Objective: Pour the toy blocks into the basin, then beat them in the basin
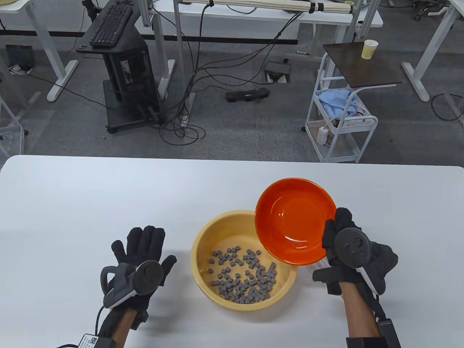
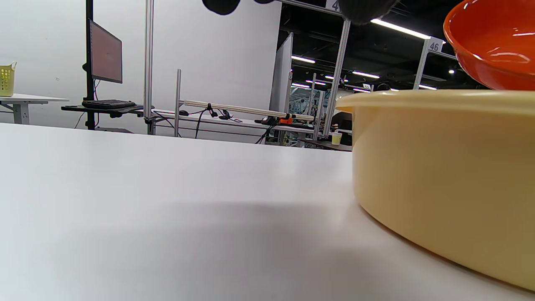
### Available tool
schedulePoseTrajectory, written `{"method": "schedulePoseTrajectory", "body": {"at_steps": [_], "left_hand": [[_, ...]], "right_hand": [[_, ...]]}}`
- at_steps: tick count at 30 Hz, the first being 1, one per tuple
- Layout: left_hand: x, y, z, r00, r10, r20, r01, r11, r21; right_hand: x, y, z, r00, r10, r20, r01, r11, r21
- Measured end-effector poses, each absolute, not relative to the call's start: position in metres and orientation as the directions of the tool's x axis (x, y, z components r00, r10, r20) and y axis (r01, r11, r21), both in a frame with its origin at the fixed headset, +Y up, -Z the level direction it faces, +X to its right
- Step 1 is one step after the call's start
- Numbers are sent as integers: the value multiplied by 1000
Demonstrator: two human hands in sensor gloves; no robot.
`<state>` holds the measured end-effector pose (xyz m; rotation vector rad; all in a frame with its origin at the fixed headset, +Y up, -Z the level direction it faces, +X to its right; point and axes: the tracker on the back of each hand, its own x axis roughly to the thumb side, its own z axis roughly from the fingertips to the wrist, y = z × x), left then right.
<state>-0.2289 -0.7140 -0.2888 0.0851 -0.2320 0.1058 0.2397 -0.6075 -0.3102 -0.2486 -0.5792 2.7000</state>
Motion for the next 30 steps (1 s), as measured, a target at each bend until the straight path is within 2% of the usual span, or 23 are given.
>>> {"method": "schedulePoseTrajectory", "body": {"at_steps": [5,13,22,30], "left_hand": [[-229,-715,-289,969,86,233,-105,992,67],[-230,-714,-289,970,91,226,-111,991,74],[-230,-714,-288,971,73,229,-93,993,74],[-229,-714,-289,971,67,230,-86,994,74]], "right_hand": [[286,-630,-324,-761,597,-254,-485,-784,-388],[342,-678,-329,-538,694,-478,-547,-719,-429],[367,-728,-324,-359,720,-594,-592,-668,-452],[376,-753,-328,-249,759,-601,-641,-594,-485]]}}
